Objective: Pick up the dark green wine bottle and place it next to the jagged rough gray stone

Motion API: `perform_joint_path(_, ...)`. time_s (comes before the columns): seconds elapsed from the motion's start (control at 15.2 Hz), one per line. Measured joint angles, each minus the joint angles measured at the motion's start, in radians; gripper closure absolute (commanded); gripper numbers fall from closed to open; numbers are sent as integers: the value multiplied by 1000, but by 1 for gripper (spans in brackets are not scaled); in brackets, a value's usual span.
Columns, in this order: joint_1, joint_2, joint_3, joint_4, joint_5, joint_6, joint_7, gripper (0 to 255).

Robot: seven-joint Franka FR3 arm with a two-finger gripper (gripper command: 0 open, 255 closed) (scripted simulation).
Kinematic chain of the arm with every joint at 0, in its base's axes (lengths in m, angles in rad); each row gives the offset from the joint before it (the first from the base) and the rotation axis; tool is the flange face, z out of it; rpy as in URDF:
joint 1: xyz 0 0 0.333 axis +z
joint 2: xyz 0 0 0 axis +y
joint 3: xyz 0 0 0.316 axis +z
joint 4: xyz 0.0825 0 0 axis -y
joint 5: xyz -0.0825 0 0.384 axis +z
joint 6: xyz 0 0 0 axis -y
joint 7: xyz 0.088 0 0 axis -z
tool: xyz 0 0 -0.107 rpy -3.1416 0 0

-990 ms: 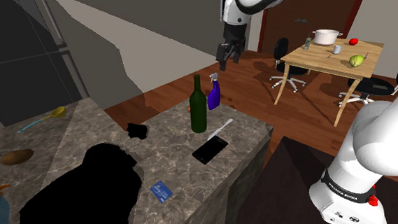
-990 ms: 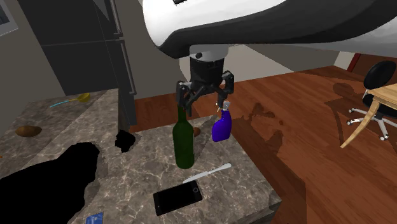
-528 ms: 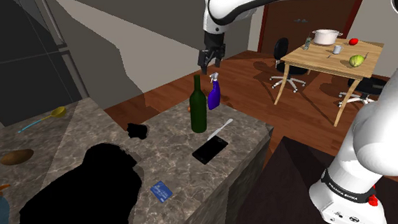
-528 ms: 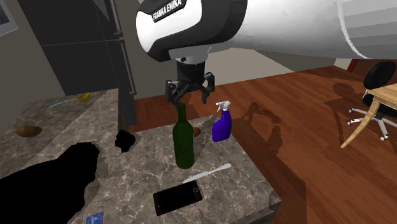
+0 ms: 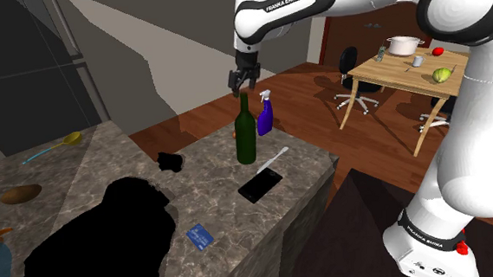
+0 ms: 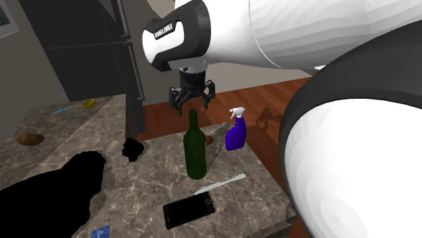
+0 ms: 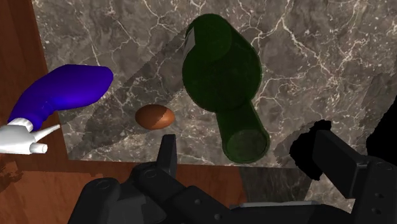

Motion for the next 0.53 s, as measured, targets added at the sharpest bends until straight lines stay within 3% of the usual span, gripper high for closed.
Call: perform_joint_path(0.53,0,35,1,-36,4,72,-2,0)
